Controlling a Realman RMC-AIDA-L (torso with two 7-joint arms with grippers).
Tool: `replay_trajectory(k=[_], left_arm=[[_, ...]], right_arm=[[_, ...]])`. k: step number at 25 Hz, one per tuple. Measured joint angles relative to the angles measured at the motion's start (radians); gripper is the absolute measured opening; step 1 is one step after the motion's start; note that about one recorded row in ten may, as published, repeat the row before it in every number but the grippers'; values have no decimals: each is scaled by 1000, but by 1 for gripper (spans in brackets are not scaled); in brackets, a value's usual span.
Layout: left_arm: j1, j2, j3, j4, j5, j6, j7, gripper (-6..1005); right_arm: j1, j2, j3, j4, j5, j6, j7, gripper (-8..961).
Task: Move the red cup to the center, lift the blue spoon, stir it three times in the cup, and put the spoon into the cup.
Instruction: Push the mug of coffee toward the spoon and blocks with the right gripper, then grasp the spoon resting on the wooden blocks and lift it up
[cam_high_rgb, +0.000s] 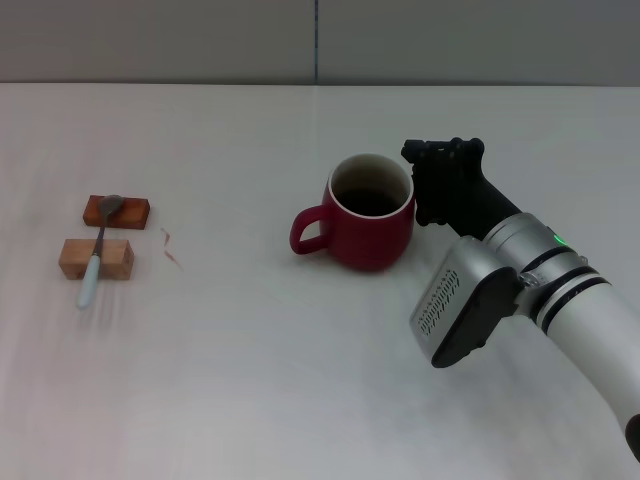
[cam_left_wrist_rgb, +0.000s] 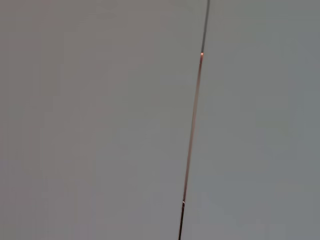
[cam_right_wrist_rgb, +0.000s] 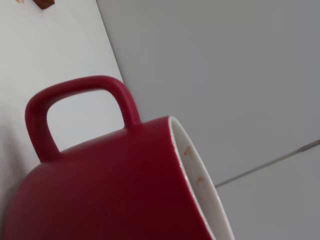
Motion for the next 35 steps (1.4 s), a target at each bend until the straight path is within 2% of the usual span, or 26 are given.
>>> replay_trajectory(k=[18,22,28,35], left_arm=[[0,1,2,0,0,5,0,780],[4,0,3,0,0,5,-1,779],[10,0,4,0,5,6,-25,777],[19,-1,6,-22,8,7,-37,775]], right_arm=[[17,0,-21,57,0,27,18,28],[16,0,-13,49,1,-2,40,29],[-7,0,6,-34,1,-215,227,28],[-85,-10,104,-152,1,-524,717,29]])
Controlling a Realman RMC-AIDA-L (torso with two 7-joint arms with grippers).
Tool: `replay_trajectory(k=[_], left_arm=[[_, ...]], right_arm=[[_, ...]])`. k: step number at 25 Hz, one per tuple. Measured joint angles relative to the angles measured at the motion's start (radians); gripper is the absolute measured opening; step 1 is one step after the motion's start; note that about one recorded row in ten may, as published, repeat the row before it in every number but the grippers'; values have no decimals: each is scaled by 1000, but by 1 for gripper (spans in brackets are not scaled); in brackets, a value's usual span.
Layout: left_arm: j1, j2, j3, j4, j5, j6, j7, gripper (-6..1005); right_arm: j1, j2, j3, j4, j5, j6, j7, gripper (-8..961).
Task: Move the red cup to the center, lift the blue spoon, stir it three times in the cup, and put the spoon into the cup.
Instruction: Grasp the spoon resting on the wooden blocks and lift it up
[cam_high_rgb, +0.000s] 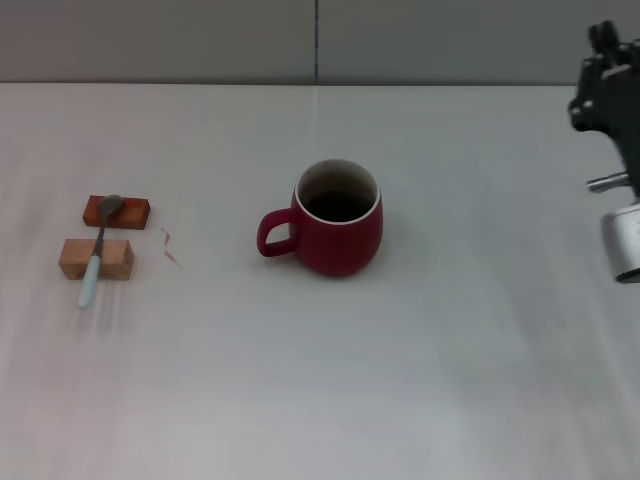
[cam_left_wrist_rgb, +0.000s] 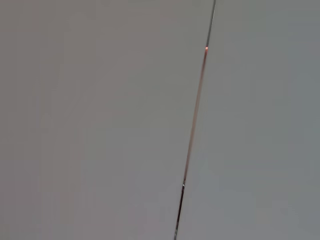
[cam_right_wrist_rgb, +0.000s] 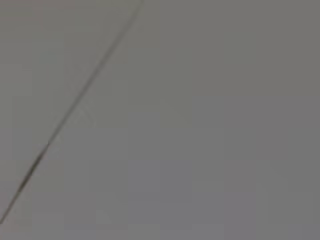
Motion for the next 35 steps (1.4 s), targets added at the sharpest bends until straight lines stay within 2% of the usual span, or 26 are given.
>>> replay_trajectory(k=[3,8,13,22,26,28,30,35], left_arm=[[9,0,2,-4,1,0,0,775],[16,0,19,-14,1,-2,0,773],[20,1,23,-18,1,-7,4,772],[26,0,23,-20,1,-8,6,770],[35,0,26,-37,1,-12,13,769],[59,1,54,-42,1,-14,27,768],[71,1,71,-42,1,-12,28,768],[153,3,162,-33,1,36,-10,766]], right_arm=[[-19,-5,25,-75,-1,-105,252,28],[-36,-8,32,-214,-2,-246,592,144],[-47,-8,35,-260,-2,-298,665,386],[-56,-7,117,-273,-1,-294,653,617],[-46,-6,150,-312,0,-251,649,690],[-31,-8,154,-338,0,-203,649,727],[-26,-9,157,-346,0,-186,649,724],[5,-11,167,-378,0,-111,649,720]])
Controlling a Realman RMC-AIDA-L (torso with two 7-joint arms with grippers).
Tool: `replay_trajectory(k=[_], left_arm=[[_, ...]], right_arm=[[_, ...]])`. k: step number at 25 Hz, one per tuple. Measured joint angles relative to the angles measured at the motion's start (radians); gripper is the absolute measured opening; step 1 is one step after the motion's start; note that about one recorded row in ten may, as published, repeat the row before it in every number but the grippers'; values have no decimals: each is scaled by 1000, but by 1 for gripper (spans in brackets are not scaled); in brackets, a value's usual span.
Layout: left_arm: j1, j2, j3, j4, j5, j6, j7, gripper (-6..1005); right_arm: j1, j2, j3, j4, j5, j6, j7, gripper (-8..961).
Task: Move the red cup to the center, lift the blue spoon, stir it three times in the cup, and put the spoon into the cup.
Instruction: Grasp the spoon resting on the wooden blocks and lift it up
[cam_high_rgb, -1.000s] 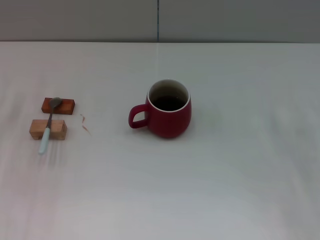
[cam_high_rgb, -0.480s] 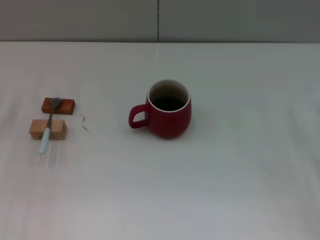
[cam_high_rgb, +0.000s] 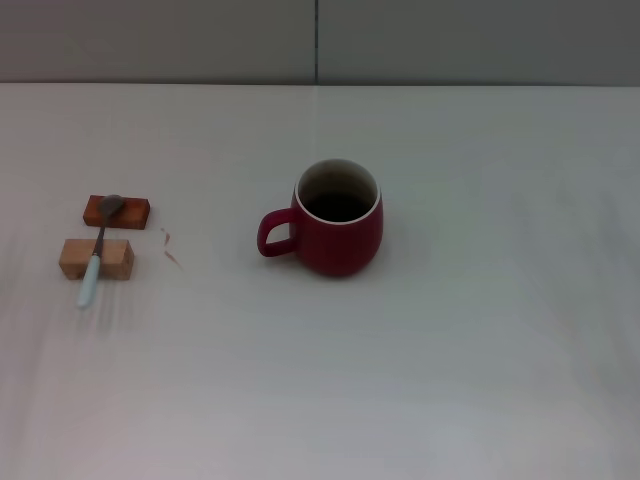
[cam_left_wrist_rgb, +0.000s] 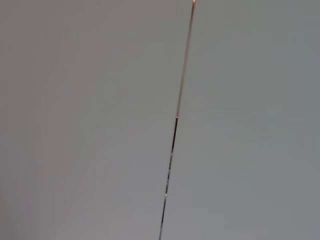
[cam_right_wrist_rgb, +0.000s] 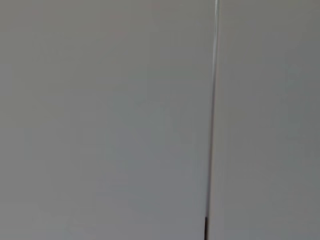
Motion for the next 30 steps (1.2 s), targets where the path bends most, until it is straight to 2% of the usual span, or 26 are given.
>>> replay_trajectory(k=[9,12,17,30], left_arm=[[165,-5,75,-23,0,256,-71,764],[196,-6,98,-93,0,344,-51,763],[206,-7,132,-242,0,441,84,762],[183,-11,163,-448,2,493,215,759]], right_arm=[[67,-4,0,-20,0,93,-96,721],[79,-9,0,-21,0,115,-99,722],[98,-20,0,-20,0,127,-99,722],[105,-32,0,-36,0,132,-100,721]])
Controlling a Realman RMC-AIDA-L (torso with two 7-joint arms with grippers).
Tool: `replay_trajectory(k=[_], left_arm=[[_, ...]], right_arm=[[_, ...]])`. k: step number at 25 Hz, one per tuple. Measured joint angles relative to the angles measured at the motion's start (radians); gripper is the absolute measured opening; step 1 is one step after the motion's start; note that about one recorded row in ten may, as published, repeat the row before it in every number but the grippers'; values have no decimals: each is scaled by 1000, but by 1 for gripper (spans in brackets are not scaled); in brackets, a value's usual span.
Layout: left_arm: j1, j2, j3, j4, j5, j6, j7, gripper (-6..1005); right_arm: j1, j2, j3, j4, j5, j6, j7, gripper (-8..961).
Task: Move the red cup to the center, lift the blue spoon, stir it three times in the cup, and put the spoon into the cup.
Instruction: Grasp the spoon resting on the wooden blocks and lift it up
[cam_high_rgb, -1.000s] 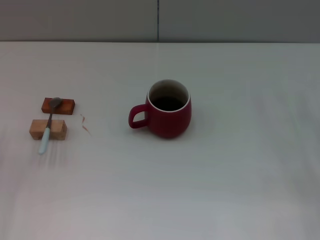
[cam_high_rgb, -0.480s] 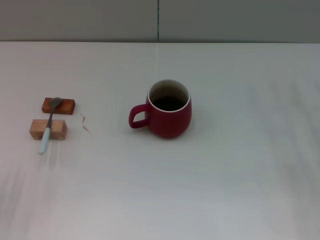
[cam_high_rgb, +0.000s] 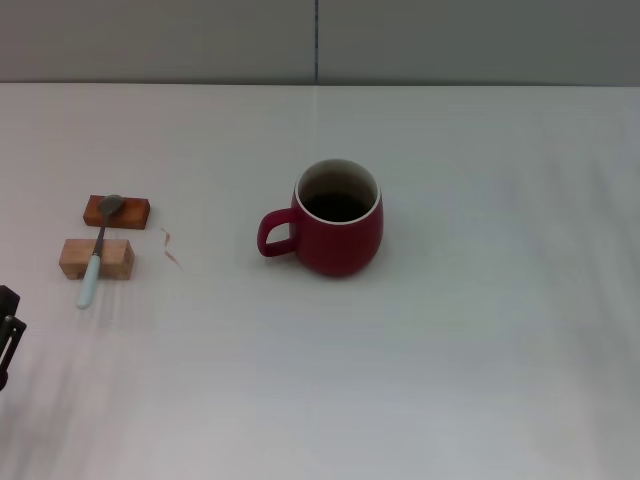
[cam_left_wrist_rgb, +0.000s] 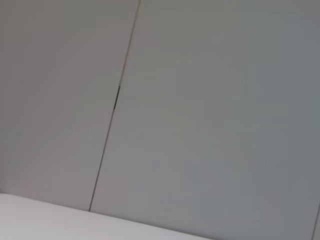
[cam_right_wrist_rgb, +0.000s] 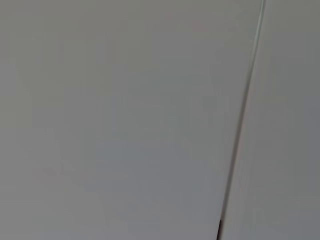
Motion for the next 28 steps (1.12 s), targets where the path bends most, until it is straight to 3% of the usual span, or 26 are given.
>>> replay_trajectory(k=[7,13,19,28], left_arm=[[-59,-1,-6,-157,33,5,159,757],[-60,-1,-11,-190,50,5,205,755],[-104,-3,-48,-283,52,-31,353,754],[-131,-7,-83,-312,53,-71,400,751]], right_arm=[[9,-7,0,-1,0,15,0,721],[10,-8,0,-1,0,22,0,721],[12,-8,-1,-1,0,23,0,722],[7,-8,0,0,0,22,0,722]])
